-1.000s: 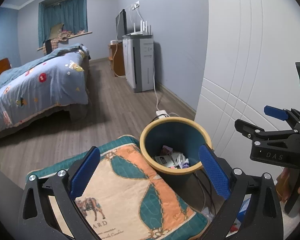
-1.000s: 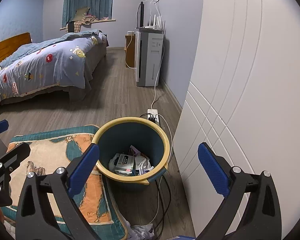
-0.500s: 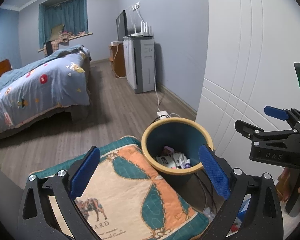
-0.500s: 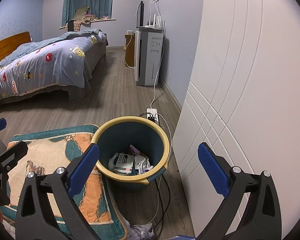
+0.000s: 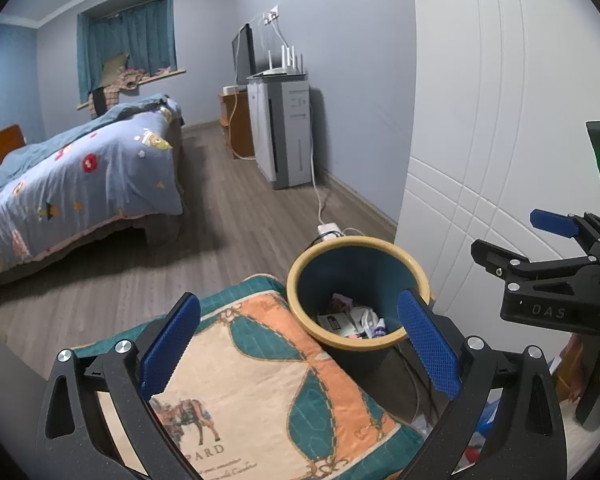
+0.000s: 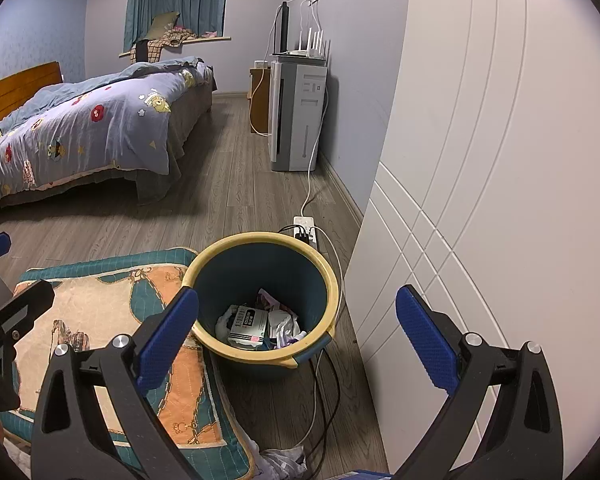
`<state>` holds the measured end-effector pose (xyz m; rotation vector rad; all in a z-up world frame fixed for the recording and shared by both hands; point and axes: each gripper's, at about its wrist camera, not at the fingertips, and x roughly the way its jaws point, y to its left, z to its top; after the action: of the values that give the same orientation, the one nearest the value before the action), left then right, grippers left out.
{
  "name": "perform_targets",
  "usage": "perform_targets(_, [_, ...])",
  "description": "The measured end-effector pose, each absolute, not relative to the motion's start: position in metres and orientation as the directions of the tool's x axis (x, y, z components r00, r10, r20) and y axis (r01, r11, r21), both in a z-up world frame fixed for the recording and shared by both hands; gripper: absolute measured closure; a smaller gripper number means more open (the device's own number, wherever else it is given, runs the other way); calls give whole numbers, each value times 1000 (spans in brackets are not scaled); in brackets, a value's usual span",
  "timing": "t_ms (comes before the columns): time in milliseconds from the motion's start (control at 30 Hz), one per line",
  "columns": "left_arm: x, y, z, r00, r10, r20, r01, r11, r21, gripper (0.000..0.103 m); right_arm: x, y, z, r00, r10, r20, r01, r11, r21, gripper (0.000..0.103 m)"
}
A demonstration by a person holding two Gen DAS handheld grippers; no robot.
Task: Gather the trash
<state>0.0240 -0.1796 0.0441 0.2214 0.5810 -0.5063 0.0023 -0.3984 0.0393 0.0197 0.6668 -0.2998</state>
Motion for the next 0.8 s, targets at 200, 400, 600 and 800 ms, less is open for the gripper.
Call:
perform_targets(200, [27, -178, 44, 709, -393, -586, 516, 855, 50, 5, 3, -399, 39, 744, -267, -612, 279, 957, -78, 6])
perform_targets(400, [27, -178, 43, 706, -395, -587, 518, 854, 49, 5, 3, -398, 40, 744, -267, -612, 279, 957, -78, 6])
perform_targets(600, [29, -175, 41, 703, -396, -591, 517, 855, 42, 5, 3, -399, 36, 741, -266, -616, 279, 957, -78, 6])
perform_targets(800, [32, -176, 38, 683, -403, -609, 524, 851, 24, 5, 3, -402, 33, 735, -264, -624, 284, 956, -69, 6])
